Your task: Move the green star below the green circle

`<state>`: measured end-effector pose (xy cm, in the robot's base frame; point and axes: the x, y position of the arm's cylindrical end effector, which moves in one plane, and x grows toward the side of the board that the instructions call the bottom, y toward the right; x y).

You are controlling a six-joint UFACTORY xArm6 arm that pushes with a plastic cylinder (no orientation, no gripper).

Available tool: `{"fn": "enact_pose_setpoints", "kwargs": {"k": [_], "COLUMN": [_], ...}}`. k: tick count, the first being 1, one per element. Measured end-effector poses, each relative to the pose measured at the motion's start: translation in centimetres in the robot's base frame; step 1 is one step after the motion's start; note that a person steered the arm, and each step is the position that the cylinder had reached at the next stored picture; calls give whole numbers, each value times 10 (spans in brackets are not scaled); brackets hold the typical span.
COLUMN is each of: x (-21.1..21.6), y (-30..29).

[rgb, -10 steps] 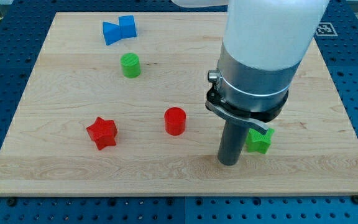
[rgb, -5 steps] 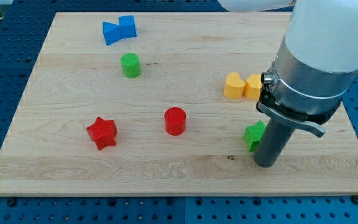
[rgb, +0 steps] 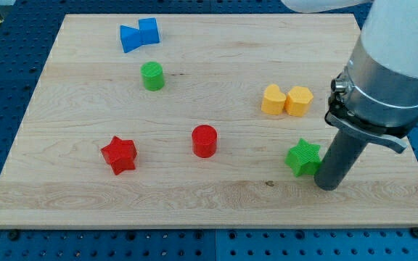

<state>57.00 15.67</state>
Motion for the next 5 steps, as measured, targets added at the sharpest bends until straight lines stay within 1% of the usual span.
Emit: {"fn": "enact_pose_setpoints", "kwargs": {"k": [2, 3, 4, 5], "x": [-39, -39, -50, -62], "y": [-26, -59, -80, -72]}}
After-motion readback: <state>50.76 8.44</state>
